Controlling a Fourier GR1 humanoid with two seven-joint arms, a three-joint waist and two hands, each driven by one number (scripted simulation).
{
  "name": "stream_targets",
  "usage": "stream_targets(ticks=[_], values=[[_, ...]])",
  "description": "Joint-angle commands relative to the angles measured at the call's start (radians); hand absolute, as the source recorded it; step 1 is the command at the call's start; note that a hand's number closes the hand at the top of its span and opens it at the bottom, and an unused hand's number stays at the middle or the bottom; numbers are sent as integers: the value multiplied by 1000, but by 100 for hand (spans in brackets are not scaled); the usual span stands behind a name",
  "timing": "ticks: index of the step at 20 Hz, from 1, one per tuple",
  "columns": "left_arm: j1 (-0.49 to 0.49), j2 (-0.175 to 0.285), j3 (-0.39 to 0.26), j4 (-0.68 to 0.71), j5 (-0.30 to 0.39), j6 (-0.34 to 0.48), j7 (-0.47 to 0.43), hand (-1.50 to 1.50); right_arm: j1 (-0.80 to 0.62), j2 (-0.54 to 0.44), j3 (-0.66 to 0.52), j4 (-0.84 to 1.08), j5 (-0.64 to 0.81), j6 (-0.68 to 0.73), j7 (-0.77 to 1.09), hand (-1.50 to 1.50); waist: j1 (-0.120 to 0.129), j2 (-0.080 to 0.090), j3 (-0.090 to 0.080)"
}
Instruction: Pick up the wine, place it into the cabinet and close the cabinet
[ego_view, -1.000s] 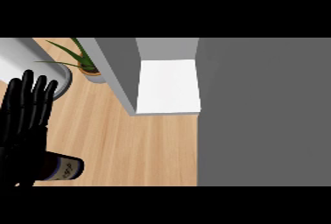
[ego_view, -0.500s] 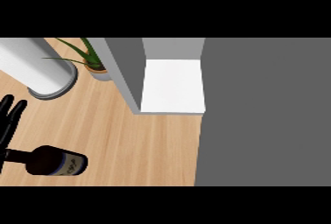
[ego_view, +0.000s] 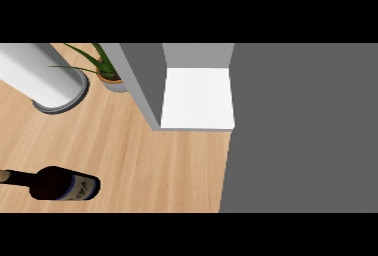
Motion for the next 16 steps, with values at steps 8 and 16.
stream_targets(ticks=[8,16], values=[[-20,50,121,-148,157,117,192,-150,-14,14,166,-202,138,-109,207,-150,-6,-3,0],[-40,51,151,-123,159,119,244,-150,-115,3,214,-187,190,-173,270,-150,-4,-2,-1]])
